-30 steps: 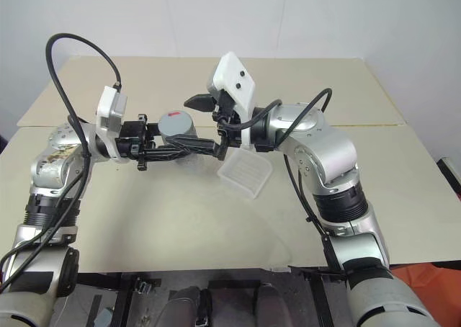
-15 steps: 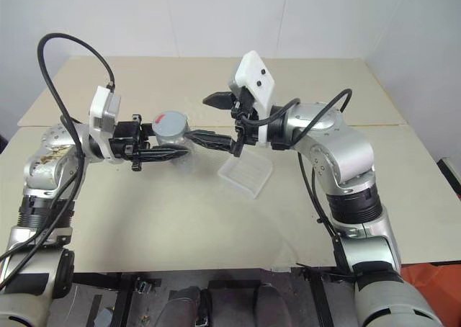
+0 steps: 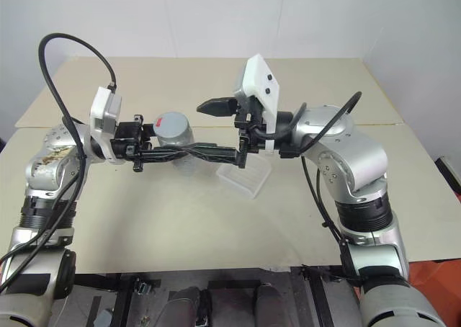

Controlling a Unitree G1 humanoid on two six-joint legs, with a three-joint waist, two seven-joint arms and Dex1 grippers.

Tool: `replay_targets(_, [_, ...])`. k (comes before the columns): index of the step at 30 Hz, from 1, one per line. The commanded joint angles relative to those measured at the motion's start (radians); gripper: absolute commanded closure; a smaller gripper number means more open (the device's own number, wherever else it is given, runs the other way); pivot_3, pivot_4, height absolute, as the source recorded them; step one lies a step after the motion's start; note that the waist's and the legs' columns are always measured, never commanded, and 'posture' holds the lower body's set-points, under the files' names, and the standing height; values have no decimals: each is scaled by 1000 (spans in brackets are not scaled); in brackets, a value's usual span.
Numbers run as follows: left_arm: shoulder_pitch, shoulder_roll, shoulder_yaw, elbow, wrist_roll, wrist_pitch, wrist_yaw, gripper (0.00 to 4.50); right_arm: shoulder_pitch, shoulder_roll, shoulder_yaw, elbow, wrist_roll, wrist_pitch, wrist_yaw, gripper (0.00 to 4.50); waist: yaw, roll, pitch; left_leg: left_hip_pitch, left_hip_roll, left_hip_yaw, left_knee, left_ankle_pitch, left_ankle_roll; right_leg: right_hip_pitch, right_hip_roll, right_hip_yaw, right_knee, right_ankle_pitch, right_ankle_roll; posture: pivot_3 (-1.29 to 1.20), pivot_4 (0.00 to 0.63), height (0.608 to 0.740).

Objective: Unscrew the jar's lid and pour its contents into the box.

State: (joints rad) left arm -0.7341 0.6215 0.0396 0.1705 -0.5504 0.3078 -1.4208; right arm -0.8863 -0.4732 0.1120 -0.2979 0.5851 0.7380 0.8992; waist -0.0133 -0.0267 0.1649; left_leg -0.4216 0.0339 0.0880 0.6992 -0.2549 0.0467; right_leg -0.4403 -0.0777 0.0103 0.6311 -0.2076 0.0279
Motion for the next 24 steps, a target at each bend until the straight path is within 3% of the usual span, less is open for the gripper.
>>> replay_targets(1, [-10,-6,6,-21,-4,-10,7,2383,-47,27,2,-23,9,14,-35,14,0,0,0,0,0,0,0,0,0,0,0,0,0,0,0,0,150,740])
replay_targets(17, [-4,-9,7,-33,-4,-9,10,2383,-93,95,71,39,-47,27,-78,14,0,0,0,0,0,0,0,0,0,0,0,0,1,0,0,0,150,740])
replay_targets(20, [-1,-8,7,-36,-3,-10,10,2383,-94,97,68,36,-41,35,-73,615,0,0,0,0,0,0,0,0,0,0,0,0,1,0,0,0,150,740])
replay_targets(23, [0,-7,7,-36,-2,-11,9,2383,-94,98,65,36,-35,48,-72,1616,1,0,0,0,0,0,0,0,0,0,0,0,0,0,0,0,150,740])
replay_targets(24, [0,-7,7,-35,-1,-12,9,2383,-95,98,63,37,-31,53,-72,1767,0,0,0,0,0,0,0,0,0,0,0,0,1,0,0,0,150,740])
